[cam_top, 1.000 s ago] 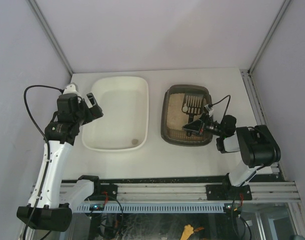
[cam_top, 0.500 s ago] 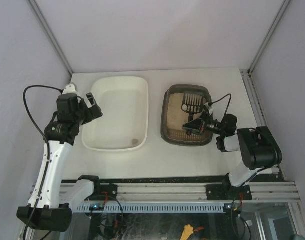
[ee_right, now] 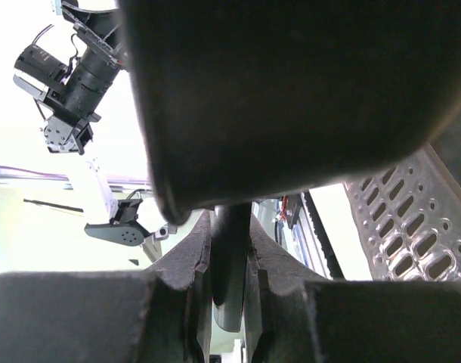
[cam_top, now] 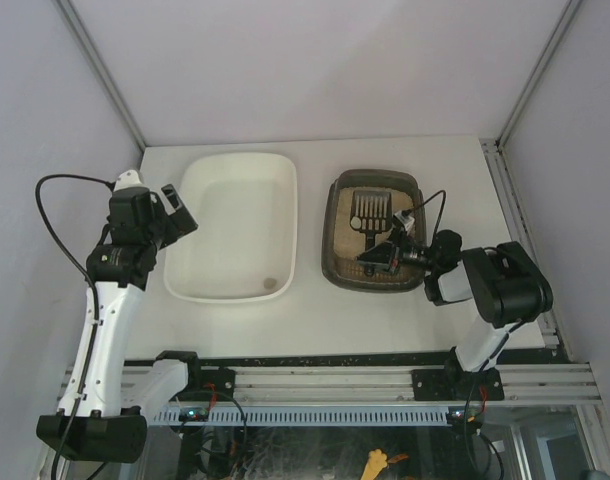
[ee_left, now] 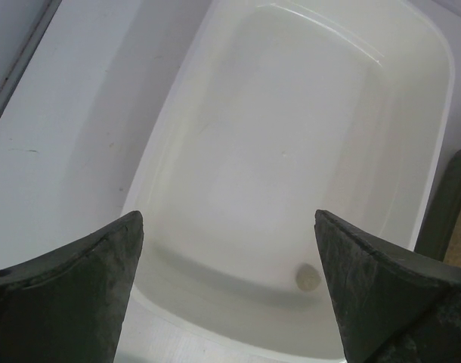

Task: Clean the litter box

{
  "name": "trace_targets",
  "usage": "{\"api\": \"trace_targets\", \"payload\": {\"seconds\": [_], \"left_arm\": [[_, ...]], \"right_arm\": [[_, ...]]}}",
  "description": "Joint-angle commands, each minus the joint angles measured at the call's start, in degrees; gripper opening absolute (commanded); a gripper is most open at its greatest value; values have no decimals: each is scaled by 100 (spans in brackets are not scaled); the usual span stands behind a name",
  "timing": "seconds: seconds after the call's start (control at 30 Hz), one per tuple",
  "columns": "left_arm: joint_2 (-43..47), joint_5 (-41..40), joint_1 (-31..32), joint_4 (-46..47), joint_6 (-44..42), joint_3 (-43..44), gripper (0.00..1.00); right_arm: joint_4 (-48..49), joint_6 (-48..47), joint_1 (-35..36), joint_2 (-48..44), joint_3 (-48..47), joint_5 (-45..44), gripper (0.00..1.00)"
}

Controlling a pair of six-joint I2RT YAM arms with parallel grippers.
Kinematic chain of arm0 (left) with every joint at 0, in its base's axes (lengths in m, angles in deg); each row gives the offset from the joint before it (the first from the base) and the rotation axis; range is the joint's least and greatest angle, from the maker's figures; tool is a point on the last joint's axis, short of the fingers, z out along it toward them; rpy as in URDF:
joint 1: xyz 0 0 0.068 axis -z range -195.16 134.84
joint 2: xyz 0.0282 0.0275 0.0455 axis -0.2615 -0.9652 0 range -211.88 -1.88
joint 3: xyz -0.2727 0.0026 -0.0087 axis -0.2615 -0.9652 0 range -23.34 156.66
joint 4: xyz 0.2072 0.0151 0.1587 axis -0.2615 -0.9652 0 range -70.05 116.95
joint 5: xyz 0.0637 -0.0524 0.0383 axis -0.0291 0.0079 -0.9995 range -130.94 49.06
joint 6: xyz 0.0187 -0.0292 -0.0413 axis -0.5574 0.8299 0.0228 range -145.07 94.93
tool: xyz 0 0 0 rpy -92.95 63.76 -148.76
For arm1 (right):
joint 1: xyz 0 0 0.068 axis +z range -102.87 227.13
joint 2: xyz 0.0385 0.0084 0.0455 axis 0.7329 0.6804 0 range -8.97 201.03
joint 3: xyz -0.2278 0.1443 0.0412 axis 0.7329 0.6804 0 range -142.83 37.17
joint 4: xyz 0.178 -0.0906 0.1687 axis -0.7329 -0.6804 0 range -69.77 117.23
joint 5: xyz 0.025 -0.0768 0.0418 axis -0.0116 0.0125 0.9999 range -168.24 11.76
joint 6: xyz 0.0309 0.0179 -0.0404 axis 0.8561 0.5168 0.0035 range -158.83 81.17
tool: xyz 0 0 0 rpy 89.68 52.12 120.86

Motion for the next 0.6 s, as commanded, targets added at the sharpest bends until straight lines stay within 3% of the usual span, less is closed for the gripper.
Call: {"api": "trace_targets", "payload": {"seconds": [0.0,0.17,0.57], "left_arm": [[58,209,-75,26,92,355,98],[88,304,-96,59,-123,338,98],[51,945,-151,105,-452,276,99]], "right_arm": [[441,75,170,127,-267,-24,0],[892,559,77,286,-268,-122,0],[874,990,186,117,-526,-359,0]]}}
